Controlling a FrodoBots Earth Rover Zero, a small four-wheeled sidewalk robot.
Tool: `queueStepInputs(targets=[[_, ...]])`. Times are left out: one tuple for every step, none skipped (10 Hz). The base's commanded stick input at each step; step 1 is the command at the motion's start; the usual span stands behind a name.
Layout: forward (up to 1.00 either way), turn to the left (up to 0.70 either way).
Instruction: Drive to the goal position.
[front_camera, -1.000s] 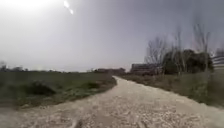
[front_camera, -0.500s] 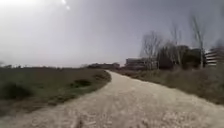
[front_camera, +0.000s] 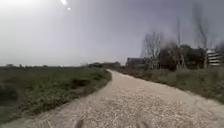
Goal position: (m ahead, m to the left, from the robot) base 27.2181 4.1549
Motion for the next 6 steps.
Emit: queueStepInputs(targets=[[1.0,0.0],[1.0,0.0],[1.0,0.0],[1.0,0.0],[1.0,0.0],[1.0,0.0]])
